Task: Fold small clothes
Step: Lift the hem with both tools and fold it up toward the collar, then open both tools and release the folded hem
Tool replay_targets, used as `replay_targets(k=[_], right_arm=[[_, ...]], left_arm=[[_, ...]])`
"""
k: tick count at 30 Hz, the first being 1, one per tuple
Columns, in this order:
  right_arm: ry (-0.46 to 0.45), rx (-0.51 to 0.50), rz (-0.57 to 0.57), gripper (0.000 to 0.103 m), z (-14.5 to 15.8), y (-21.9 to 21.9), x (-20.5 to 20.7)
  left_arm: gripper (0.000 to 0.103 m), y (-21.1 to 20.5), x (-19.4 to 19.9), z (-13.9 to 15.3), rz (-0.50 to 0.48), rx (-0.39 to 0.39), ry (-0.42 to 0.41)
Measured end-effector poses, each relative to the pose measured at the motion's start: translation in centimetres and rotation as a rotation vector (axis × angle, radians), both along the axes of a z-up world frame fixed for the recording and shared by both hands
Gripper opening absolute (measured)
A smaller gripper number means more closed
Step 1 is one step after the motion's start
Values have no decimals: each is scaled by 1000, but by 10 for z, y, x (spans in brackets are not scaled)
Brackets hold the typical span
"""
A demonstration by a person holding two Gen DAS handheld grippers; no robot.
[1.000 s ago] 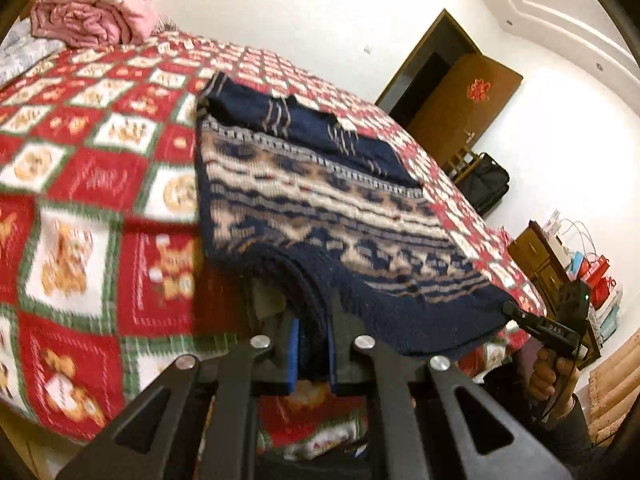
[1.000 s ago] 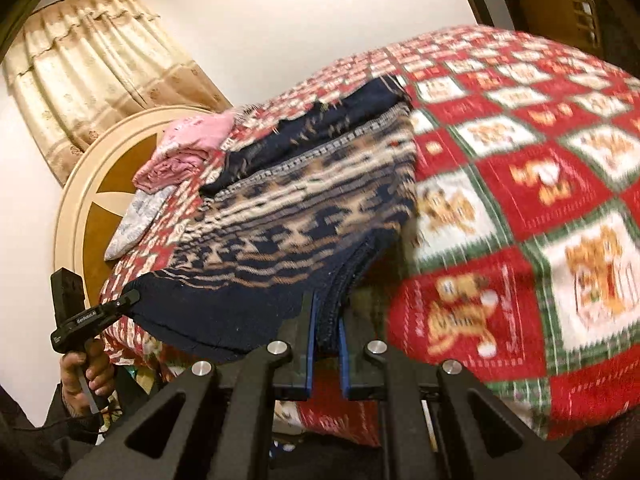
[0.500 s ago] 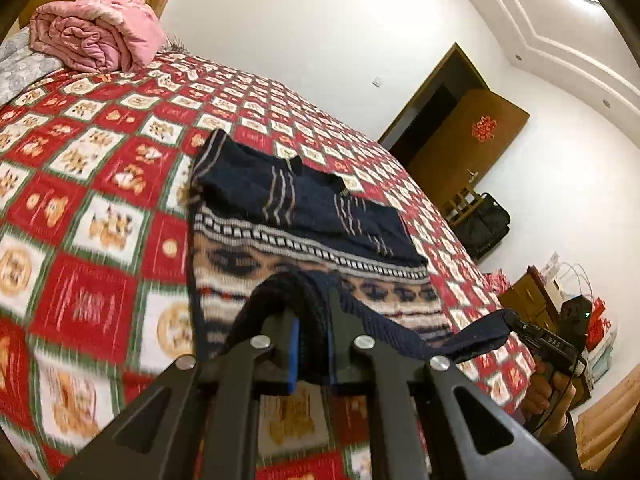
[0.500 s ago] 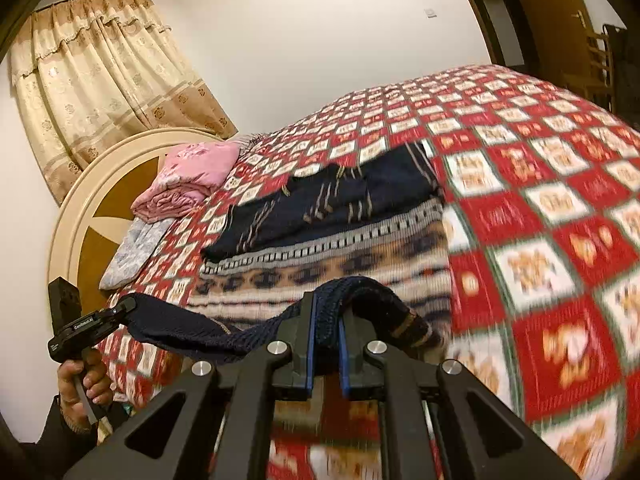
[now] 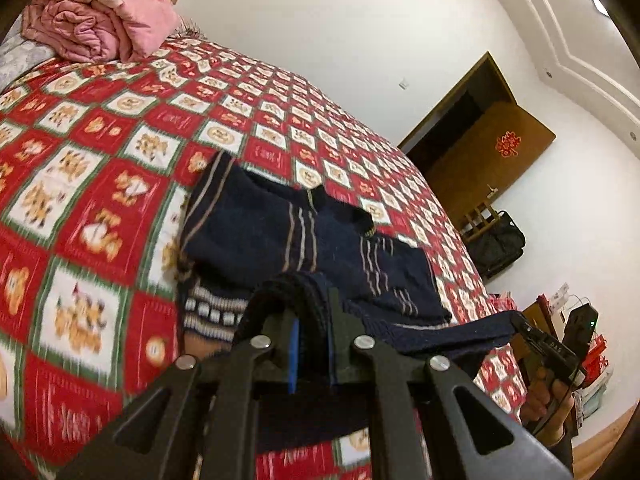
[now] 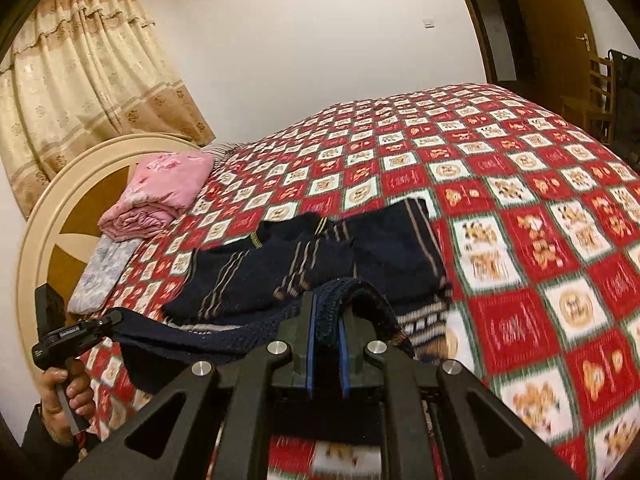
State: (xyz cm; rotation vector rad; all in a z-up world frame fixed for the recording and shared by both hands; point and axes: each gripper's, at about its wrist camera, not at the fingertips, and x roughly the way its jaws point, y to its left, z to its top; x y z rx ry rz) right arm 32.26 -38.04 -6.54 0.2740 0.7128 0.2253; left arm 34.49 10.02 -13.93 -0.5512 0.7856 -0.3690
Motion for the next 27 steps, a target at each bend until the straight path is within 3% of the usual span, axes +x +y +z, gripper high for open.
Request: replay_targets(k=[7, 15, 27], right_arm=[[39, -35, -16, 9, -11, 4, 65], [106, -47, -26, 9, -42, 9, 136], [181, -80, -45, 9, -91, 9, 214]], left_arm=[[11, 0, 51, -3, 6, 14, 22], [11, 1, 112, -25, 26, 34, 89], [11, -9, 156, -47, 12, 76, 125]])
